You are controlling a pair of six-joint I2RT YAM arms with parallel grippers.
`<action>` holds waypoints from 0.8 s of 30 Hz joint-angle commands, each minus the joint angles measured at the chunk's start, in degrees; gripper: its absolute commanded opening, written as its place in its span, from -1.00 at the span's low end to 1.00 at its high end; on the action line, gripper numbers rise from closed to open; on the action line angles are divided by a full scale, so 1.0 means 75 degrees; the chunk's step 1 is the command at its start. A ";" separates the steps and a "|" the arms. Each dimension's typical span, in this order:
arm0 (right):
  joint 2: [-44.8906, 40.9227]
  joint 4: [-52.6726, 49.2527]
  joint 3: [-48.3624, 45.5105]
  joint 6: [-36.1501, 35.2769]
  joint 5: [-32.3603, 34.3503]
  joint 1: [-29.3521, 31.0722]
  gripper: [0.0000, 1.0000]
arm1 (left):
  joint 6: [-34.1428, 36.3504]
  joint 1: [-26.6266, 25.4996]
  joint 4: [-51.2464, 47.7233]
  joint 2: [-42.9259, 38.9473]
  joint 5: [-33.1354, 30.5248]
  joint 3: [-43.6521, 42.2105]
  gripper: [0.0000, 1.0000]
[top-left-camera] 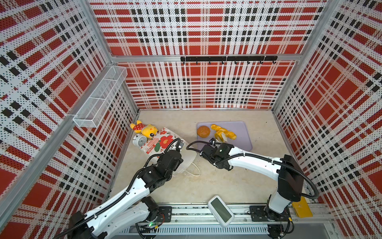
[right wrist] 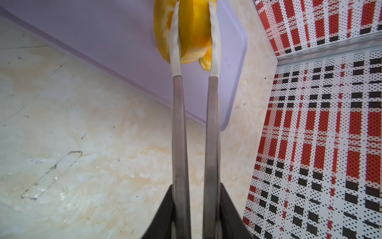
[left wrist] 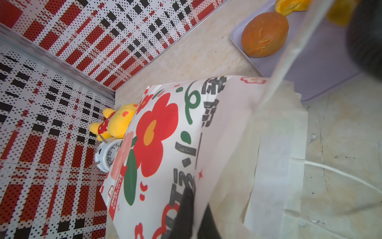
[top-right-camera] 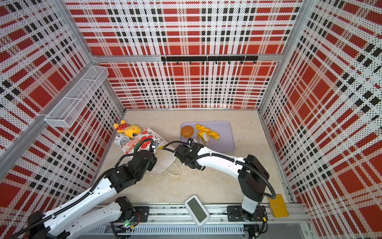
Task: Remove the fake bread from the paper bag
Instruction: 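Pull the yellow pastry out with the right gripper and lower it onto the tray, then open the tongs with the right gripper to drop the yellow ring pastry on the tray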
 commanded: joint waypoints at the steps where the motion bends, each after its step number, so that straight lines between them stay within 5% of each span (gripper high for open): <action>1: 0.0396 0.0208 0.0115 -0.0103 -0.0284 0.0018 -1.00 | -0.0309 -0.0062 -0.0129 -0.0058 0.0046 -0.0048 -1.00; 10: -0.0135 0.1000 -0.0103 0.0105 -0.2008 0.0108 -0.31 | -0.0240 -0.0095 -0.0119 -0.0051 0.0052 -0.0071 -1.00; 24: -0.1141 0.1302 -0.0123 0.0641 -0.3218 0.0107 -0.25 | -0.0225 -0.0111 -0.0107 -0.0081 0.0070 -0.0082 -1.00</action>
